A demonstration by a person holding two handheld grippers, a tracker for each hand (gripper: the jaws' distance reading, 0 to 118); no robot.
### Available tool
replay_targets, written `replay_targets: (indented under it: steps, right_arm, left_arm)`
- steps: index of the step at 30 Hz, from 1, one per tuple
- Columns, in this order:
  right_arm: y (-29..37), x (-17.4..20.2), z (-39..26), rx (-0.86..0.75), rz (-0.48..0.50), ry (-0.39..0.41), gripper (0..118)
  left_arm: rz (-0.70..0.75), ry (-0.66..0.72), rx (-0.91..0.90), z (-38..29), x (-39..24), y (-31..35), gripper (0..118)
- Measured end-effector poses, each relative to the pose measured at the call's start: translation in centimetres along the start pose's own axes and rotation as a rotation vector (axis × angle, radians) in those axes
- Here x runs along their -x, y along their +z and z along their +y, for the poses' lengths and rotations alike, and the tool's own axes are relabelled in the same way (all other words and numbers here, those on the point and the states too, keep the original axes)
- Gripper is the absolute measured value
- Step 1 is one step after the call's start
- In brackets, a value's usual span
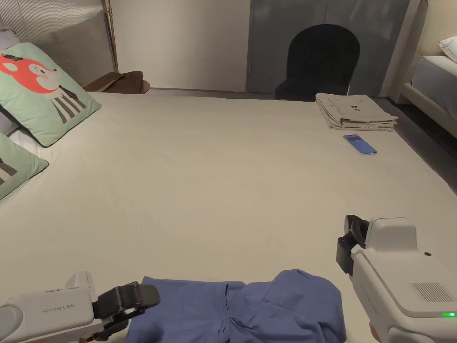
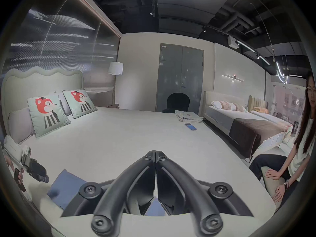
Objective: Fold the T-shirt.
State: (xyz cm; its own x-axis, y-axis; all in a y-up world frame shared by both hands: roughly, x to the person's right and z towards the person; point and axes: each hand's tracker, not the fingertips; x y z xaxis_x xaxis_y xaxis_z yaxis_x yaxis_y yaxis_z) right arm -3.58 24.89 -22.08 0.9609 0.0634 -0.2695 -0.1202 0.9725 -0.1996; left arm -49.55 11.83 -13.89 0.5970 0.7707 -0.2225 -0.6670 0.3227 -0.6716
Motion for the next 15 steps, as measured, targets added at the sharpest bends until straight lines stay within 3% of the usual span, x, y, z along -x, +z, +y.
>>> replay_targets:
  steps: [1, 8, 12, 14, 15]
  right_arm:
    - [-0.1, 0.1, -0.1, 0.003, 0.005, 0.0, 0]
    - [-0.5, 0.6, -0.6, 0.023, 0.012, 0.006, 0]
    - [-0.7, 0.4, -0.7, 0.03, 0.002, 0.013, 0]
    - [-0.8, 0.3, -0.7, 0.033, -0.004, 0.012, 0]
    - [-0.8, 0.2, -0.7, 0.036, -0.006, 0.012, 0]
  left_arm:
    - [0.015, 0.015, 0.003, 0.1, 0.6, 0.0, 112]
    - [-0.076, 0.081, 0.064, 1.7, 5.2, -2.5, 109]
    - [-0.073, 0.045, 0.075, 1.6, 4.5, -4.4, 79]
    - [-0.047, 0.01, 0.104, 1.6, 3.9, -5.3, 77]
    - [-0.06, 0.003, 0.108, 1.6, 3.7, -5.5, 66]
